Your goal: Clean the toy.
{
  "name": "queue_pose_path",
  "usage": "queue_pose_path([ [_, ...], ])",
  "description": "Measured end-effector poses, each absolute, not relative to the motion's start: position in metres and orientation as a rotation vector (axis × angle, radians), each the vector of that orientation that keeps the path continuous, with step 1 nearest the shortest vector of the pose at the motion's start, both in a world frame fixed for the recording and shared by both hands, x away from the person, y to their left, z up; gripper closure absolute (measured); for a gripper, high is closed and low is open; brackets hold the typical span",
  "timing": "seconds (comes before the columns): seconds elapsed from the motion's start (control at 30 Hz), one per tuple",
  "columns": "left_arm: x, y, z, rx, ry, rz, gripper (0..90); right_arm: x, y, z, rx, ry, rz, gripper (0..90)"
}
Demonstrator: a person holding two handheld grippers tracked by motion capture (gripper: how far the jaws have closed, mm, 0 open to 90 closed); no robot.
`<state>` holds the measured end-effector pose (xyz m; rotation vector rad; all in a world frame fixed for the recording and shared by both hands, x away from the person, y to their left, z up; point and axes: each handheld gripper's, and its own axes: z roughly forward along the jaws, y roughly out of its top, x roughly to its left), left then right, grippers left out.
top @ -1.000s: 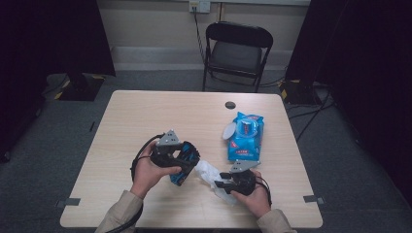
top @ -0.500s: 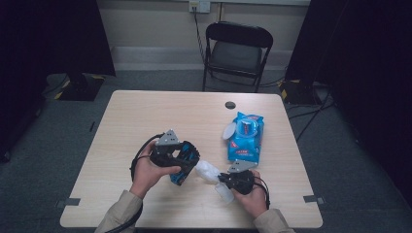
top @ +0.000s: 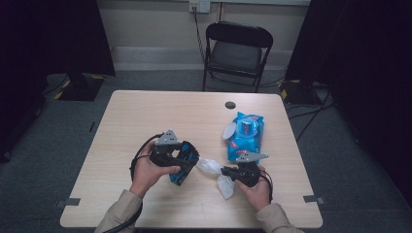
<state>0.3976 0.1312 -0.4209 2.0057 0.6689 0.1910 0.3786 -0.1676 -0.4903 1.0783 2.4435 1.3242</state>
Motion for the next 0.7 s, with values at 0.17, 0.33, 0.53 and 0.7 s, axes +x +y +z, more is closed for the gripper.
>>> queue_pose_path([
  [0.17, 0.397, 0.131, -0.421, 2.010, 0.669, 0.190, 25.4, 0.381, -0.172, -0.482, 1.074, 2.419, 1.368, 88.2],
  [0.33, 0.398, 0.130, -0.423, 2.014, 0.670, 0.191, 25.4, 0.384, -0.176, -0.468, 1.064, 2.379, 1.417, 88.3],
  [0.53, 0.398, 0.130, -0.426, 2.022, 0.671, 0.179, 25.4, 0.387, -0.180, -0.450, 1.043, 2.325, 1.496, 88.2],
  [0.7, 0.399, 0.130, -0.429, 2.024, 0.676, 0.173, 25.4, 0.388, -0.181, -0.434, 1.011, 2.282, 1.569, 88.2],
])
